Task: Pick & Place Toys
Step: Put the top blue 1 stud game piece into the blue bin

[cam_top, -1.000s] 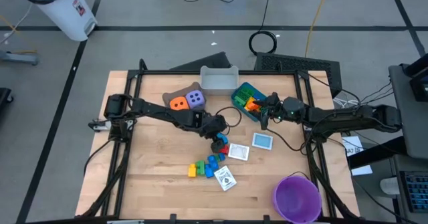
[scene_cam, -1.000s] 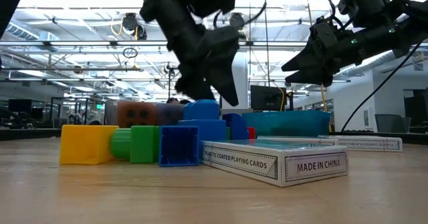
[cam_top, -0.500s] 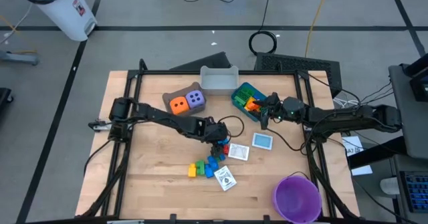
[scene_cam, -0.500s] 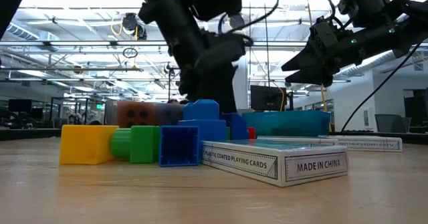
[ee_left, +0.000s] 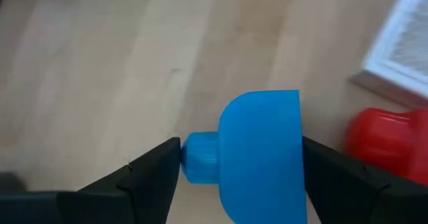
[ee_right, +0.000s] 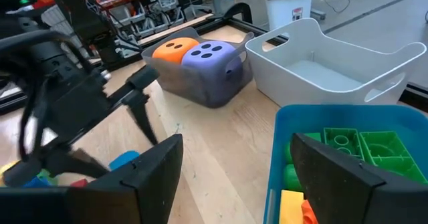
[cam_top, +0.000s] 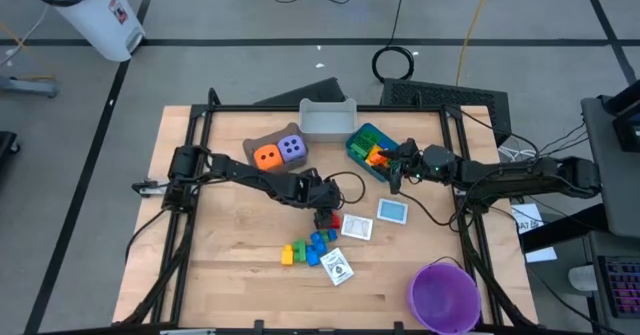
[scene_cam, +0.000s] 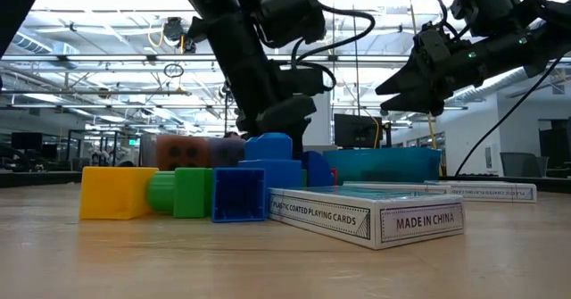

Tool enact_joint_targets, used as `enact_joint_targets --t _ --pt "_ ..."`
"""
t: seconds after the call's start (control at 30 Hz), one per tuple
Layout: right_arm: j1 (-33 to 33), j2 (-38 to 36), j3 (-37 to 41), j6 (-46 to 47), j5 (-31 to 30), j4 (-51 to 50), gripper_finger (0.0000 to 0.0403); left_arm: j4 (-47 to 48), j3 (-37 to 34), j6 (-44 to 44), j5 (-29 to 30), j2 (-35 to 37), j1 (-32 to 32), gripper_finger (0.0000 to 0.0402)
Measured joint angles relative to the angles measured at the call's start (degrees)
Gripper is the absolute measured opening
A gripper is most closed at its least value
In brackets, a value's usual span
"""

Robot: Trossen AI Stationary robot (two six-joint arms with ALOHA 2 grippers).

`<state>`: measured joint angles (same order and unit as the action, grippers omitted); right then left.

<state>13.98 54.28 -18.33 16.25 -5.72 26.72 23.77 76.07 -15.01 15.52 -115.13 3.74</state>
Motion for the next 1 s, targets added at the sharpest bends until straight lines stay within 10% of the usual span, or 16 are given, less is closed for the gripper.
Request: enact_joint_targets --t 1.0 --pt "-0.1 0.0 0.0 0.1 -0.1 0.0 0.0267 -2.5 0.1 6.7 6.4 5.6 -0.6 0.001"
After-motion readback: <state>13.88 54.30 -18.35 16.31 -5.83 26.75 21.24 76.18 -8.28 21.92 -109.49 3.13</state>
